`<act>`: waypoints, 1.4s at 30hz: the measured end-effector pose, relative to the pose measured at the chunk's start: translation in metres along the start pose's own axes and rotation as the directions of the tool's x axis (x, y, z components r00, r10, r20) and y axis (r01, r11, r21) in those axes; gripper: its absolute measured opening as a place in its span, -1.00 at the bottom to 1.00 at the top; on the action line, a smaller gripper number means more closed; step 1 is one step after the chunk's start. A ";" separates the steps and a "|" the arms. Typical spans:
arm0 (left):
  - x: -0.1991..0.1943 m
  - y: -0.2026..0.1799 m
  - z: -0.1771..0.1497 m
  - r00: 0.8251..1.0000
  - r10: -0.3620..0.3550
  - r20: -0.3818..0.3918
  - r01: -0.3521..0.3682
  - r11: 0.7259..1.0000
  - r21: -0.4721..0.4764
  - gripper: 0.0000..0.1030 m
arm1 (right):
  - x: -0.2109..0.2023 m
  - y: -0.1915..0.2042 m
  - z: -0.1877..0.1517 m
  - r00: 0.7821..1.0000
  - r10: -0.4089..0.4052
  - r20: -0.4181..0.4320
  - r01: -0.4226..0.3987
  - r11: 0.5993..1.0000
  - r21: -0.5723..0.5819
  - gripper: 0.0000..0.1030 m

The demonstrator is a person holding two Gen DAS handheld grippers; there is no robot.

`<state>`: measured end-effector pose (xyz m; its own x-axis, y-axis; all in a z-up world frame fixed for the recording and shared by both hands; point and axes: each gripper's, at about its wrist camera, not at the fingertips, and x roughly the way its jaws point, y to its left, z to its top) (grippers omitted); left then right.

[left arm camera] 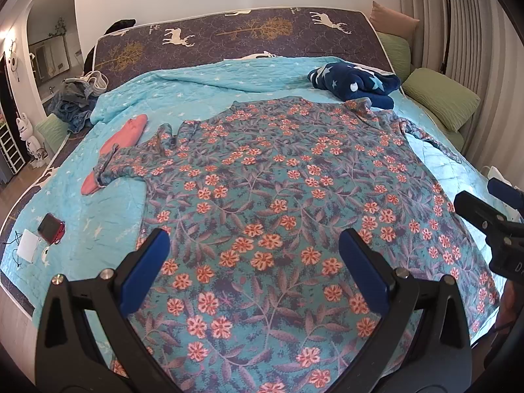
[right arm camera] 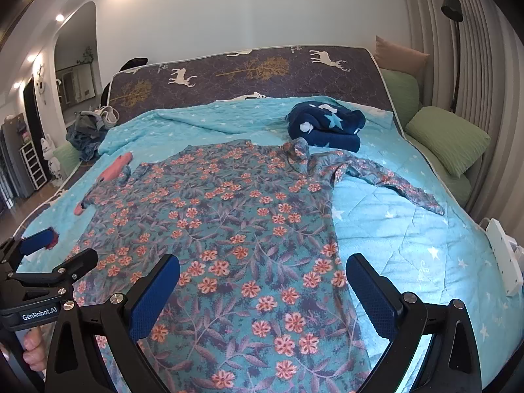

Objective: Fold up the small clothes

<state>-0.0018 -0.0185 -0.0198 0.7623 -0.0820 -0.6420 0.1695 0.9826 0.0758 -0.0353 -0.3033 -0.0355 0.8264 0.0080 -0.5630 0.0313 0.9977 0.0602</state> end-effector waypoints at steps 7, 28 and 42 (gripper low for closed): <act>0.003 -0.001 -0.001 1.000 0.011 -0.013 -0.011 1.000 -0.002 0.99 | 0.002 0.001 -0.001 1.000 0.003 -0.014 -0.003 1.000 0.001 1.00; 0.004 -0.001 -0.002 1.000 0.010 -0.013 -0.010 1.000 -0.002 0.99 | 0.001 0.001 0.000 1.000 -0.006 -0.002 0.006 1.000 0.001 1.00; 0.007 0.005 -0.003 1.000 0.011 -0.004 -0.011 1.000 0.006 0.99 | -0.002 -0.001 0.001 1.000 -0.012 0.017 0.012 1.000 0.011 1.00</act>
<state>0.0027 -0.0137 -0.0262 0.7617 -0.0708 -0.6440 0.1649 0.9825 0.0870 -0.0361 -0.3048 -0.0339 0.8352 -0.0055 -0.5499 0.0477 0.9969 0.0625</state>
